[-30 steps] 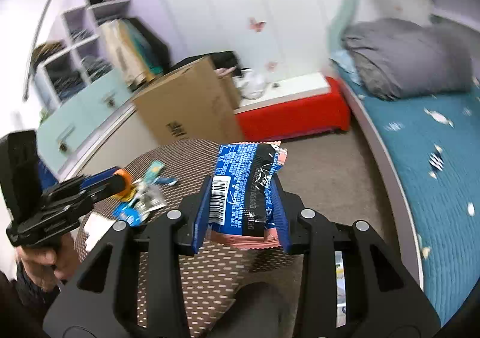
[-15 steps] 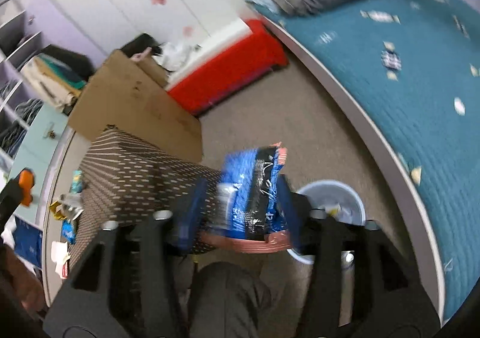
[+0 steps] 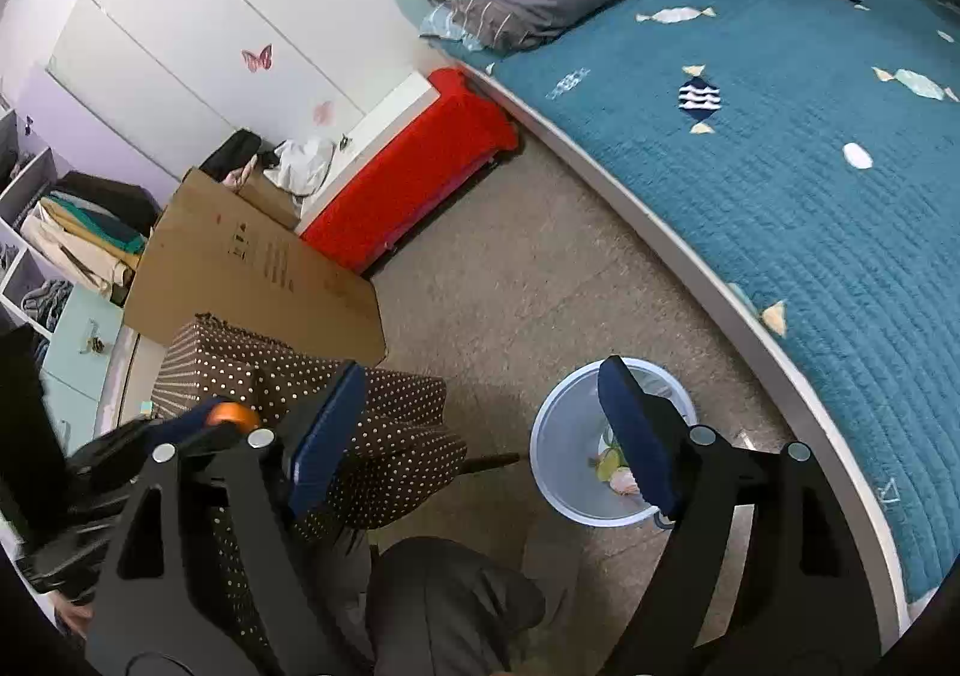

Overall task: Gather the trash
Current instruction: 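Carry the wrapper to the bucket and open the right tool while the left tool holds the orange ball, then open the left tool over the bucket to drop the orange ball, then move both open tools back over the trash on the table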

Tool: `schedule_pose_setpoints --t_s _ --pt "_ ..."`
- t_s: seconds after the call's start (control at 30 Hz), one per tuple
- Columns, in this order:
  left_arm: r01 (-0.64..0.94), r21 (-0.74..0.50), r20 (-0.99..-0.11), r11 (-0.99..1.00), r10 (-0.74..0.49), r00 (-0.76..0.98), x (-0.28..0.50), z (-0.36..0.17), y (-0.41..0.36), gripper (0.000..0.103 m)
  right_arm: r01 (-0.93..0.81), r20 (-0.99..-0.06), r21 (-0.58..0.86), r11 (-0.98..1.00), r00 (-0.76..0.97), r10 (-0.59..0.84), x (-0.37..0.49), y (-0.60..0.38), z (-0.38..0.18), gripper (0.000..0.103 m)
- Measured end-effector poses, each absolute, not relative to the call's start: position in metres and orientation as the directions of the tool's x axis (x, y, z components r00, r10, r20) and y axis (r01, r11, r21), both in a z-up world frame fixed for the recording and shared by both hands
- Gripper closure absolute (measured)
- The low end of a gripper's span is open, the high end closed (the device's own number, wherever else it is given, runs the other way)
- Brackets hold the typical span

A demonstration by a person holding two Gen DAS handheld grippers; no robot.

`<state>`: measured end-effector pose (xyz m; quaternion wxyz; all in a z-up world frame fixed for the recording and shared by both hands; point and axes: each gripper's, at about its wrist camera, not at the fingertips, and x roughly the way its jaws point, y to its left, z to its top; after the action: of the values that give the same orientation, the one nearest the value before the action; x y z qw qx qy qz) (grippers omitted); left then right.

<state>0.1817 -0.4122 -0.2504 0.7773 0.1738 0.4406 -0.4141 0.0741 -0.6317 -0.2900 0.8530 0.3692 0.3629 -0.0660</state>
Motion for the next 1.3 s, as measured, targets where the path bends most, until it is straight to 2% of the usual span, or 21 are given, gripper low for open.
schedule_pose_setpoints --t_s 0.1,0.13,0.17,0.2,0.23,0.43,0.6,0.97,1.3 --pt "0.801 -0.096 -0.846 0.591 -0.473 0.247 0.187 -0.262 -0.424 0.072 0.389 -0.664 0.581 0.714 0.735 0.14 0.065 -0.636 -0.287 0.023" --pt "0.802 -0.097 -0.851 0.59 -0.466 0.24 0.189 -0.265 -0.428 0.067 0.393 -0.663 0.581 0.713 0.737 0.135 0.062 -0.638 -0.286 0.023" --pt "0.803 -0.097 -0.859 0.588 -0.457 0.232 0.191 -0.267 -0.431 0.058 0.394 -0.662 0.582 0.711 0.738 0.133 0.061 -0.639 -0.285 0.023" --pt "0.8 -0.088 -0.865 0.594 -0.444 0.234 0.193 -0.27 -0.434 0.031 0.395 -0.66 0.583 0.71 0.74 0.131 0.059 -0.639 -0.284 0.023" --pt "0.792 -0.071 -0.865 0.607 -0.433 0.254 0.195 -0.269 -0.435 0.013 0.394 -0.659 0.584 0.71 0.741 0.131 0.058 -0.639 -0.283 0.022" --pt "0.757 -0.067 -0.852 0.65 -0.432 0.296 0.202 -0.256 -0.418 0.012 0.382 -0.65 0.585 0.716 0.749 0.131 0.055 -0.629 -0.277 0.018" --pt "0.737 -0.055 -0.827 0.674 -0.444 0.344 0.196 -0.236 -0.394 0.011 0.374 -0.639 0.588 0.717 0.759 0.128 0.056 -0.618 -0.269 0.006" --pt "0.714 -0.077 -0.721 0.695 -0.534 0.442 0.166 -0.178 -0.336 0.009 0.31 -0.635 0.55 0.776 0.758 0.147 0.07 -0.571 -0.236 0.006" --pt "0.667 -0.106 -0.607 0.737 -0.579 0.544 0.134 -0.128 -0.254 0.008 0.184 -0.581 0.482 0.857 0.799 0.155 0.08 -0.502 -0.166 0.006"
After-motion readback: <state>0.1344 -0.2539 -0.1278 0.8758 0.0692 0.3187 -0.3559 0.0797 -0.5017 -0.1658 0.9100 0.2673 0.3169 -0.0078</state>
